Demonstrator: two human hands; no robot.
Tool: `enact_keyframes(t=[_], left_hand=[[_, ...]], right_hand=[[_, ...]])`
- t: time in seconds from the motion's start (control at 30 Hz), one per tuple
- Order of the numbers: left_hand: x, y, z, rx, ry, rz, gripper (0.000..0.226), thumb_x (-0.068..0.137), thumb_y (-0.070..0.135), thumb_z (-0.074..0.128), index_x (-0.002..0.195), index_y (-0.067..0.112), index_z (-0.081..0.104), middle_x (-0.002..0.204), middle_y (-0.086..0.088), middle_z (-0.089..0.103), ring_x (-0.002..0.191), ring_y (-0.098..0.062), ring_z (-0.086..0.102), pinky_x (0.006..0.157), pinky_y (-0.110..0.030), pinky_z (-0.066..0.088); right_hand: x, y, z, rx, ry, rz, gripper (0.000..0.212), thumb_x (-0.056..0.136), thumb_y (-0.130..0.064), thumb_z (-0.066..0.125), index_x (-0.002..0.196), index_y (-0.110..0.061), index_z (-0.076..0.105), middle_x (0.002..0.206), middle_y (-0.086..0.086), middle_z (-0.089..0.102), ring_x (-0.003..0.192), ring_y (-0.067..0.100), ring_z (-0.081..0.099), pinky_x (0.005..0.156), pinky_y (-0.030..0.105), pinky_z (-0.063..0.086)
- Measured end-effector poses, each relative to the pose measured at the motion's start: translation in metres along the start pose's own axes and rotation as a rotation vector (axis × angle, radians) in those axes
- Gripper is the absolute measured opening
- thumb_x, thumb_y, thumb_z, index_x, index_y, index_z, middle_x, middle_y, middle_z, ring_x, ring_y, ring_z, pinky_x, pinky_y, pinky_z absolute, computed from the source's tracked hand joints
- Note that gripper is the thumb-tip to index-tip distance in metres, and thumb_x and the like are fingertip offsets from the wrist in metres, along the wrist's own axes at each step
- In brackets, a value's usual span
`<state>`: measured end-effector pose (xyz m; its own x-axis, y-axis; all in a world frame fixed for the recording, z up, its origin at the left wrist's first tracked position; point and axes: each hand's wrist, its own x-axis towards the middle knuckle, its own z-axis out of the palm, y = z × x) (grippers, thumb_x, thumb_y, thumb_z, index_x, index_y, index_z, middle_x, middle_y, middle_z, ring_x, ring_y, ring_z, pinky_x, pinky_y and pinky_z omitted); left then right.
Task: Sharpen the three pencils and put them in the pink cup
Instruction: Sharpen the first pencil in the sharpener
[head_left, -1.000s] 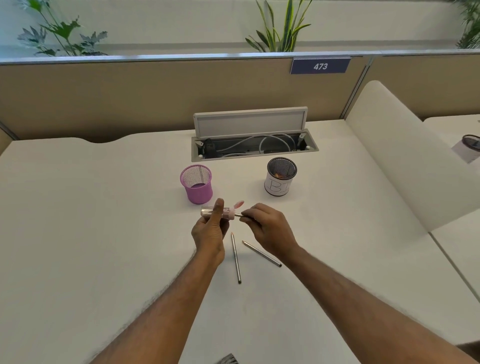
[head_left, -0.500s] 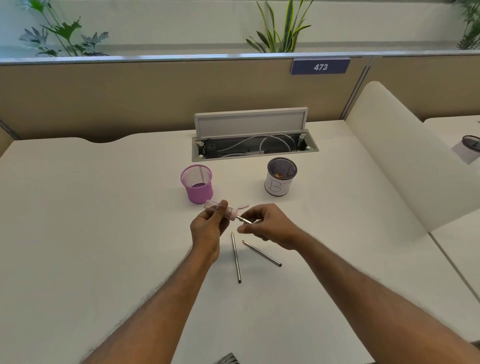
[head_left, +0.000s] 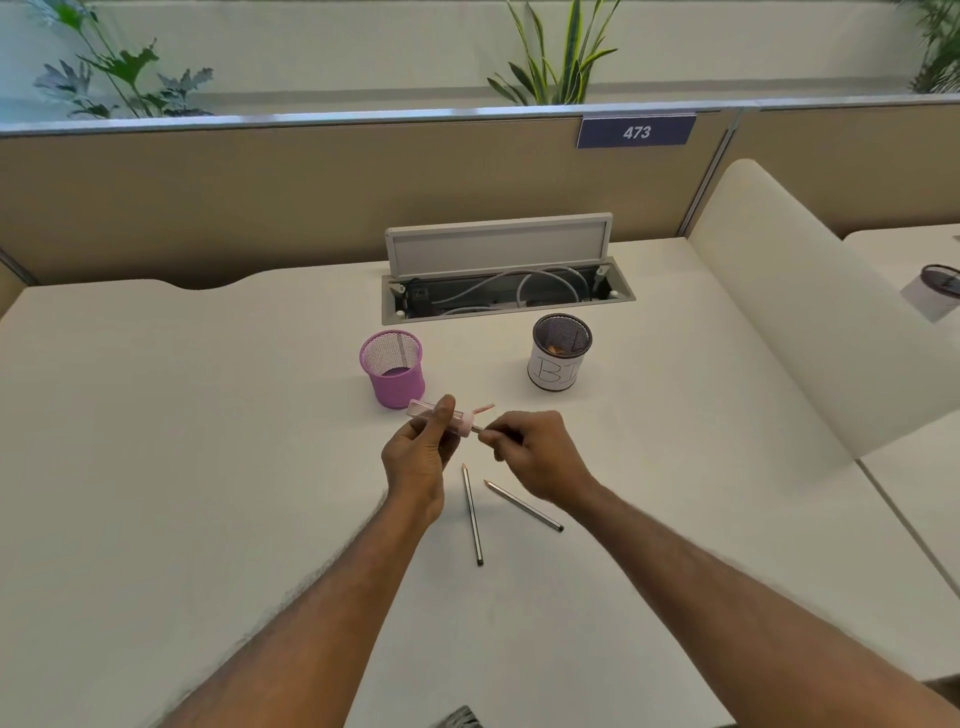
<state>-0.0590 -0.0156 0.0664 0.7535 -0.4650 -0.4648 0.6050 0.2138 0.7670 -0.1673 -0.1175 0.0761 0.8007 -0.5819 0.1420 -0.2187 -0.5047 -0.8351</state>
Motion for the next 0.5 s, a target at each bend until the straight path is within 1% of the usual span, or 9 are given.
enact_keyframes(t=[0.07, 0.13, 0.17, 0.23, 0.3, 0.33, 0.4, 0.43, 0.5], left_hand=[[0.002, 0.002, -0.004, -0.023, -0.079, -0.009, 0.015, 0.066, 0.026, 0.078, 0.071, 0.013, 0.074, 0.075, -0.004, 0.074, 0.073, -0.013, 0.071, 0.067, -0.023, 0.058], [0.002, 0.003, -0.007, -0.034, -0.158, -0.031, 0.021, 0.071, 0.025, 0.074, 0.082, 0.008, 0.071, 0.079, -0.005, 0.074, 0.075, -0.015, 0.071, 0.068, -0.023, 0.057], [0.002, 0.002, -0.008, -0.029, -0.179, -0.037, 0.022, 0.071, 0.025, 0.073, 0.085, 0.007, 0.071, 0.080, -0.005, 0.074, 0.075, -0.015, 0.071, 0.067, -0.023, 0.057], [0.001, 0.002, -0.009, -0.015, -0.178, -0.036, 0.024, 0.071, 0.027, 0.074, 0.084, 0.008, 0.069, 0.079, -0.005, 0.074, 0.074, -0.015, 0.071, 0.066, -0.023, 0.057], [0.001, 0.003, -0.007, 0.031, -0.125, -0.019, 0.027, 0.067, 0.030, 0.077, 0.081, 0.009, 0.068, 0.073, -0.003, 0.073, 0.070, -0.014, 0.070, 0.064, -0.022, 0.056], [0.002, 0.003, -0.006, 0.060, -0.091, -0.012, 0.029, 0.064, 0.033, 0.078, 0.078, 0.010, 0.068, 0.070, -0.002, 0.072, 0.068, -0.013, 0.069, 0.064, -0.022, 0.056], [0.002, 0.002, -0.003, 0.098, -0.022, -0.010, 0.035, 0.057, 0.041, 0.081, 0.074, 0.013, 0.067, 0.067, 0.001, 0.072, 0.067, -0.012, 0.066, 0.064, -0.024, 0.054], [0.002, 0.000, -0.002, 0.104, 0.010, -0.007, 0.039, 0.053, 0.044, 0.082, 0.073, 0.014, 0.067, 0.067, 0.001, 0.072, 0.069, -0.013, 0.066, 0.065, -0.024, 0.054], [0.001, -0.002, 0.000, 0.100, 0.058, -0.001, 0.048, 0.045, 0.051, 0.083, 0.071, 0.013, 0.068, 0.067, 0.000, 0.072, 0.071, -0.014, 0.065, 0.067, -0.026, 0.053]], right_hand=[[0.006, -0.002, -0.005, 0.237, -0.115, 0.213, 0.015, 0.087, -0.012, 0.068, 0.074, -0.005, 0.072, 0.056, 0.004, 0.062, 0.046, 0.012, 0.044, 0.046, 0.024, 0.036], [0.011, -0.001, -0.014, 0.491, -0.293, 0.444, 0.015, 0.089, -0.011, 0.066, 0.078, -0.002, 0.070, 0.057, 0.005, 0.057, 0.042, 0.008, 0.036, 0.039, 0.019, 0.026], [0.012, 0.000, -0.019, 0.564, -0.376, 0.527, 0.015, 0.091, -0.011, 0.064, 0.081, -0.001, 0.069, 0.059, 0.005, 0.056, 0.042, 0.007, 0.033, 0.039, 0.018, 0.022], [0.012, 0.001, -0.022, 0.602, -0.471, 0.572, 0.015, 0.091, -0.013, 0.064, 0.082, -0.002, 0.069, 0.062, 0.006, 0.058, 0.043, 0.007, 0.031, 0.040, 0.018, 0.020], [0.009, 0.000, -0.018, 0.564, -0.468, 0.512, 0.008, 0.086, -0.012, 0.070, 0.082, -0.006, 0.069, 0.065, 0.005, 0.061, 0.046, 0.009, 0.033, 0.041, 0.019, 0.023], [0.007, -0.002, -0.014, 0.506, -0.433, 0.450, 0.008, 0.082, -0.010, 0.075, 0.082, -0.007, 0.067, 0.065, 0.000, 0.061, 0.047, 0.009, 0.036, 0.041, 0.020, 0.026], [0.004, -0.004, -0.004, 0.279, -0.278, 0.284, 0.017, 0.077, -0.009, 0.079, 0.080, -0.010, 0.062, 0.061, -0.017, 0.061, 0.048, 0.004, 0.043, 0.045, 0.017, 0.035], [0.002, -0.003, 0.000, 0.137, -0.173, 0.189, 0.019, 0.077, -0.011, 0.079, 0.077, -0.012, 0.061, 0.059, -0.020, 0.060, 0.049, 0.002, 0.045, 0.049, 0.016, 0.037], [-0.003, 0.000, 0.007, -0.115, 0.009, -0.019, 0.018, 0.081, -0.017, 0.076, 0.074, -0.010, 0.061, 0.062, -0.011, 0.061, 0.054, 0.008, 0.050, 0.053, 0.025, 0.041]])
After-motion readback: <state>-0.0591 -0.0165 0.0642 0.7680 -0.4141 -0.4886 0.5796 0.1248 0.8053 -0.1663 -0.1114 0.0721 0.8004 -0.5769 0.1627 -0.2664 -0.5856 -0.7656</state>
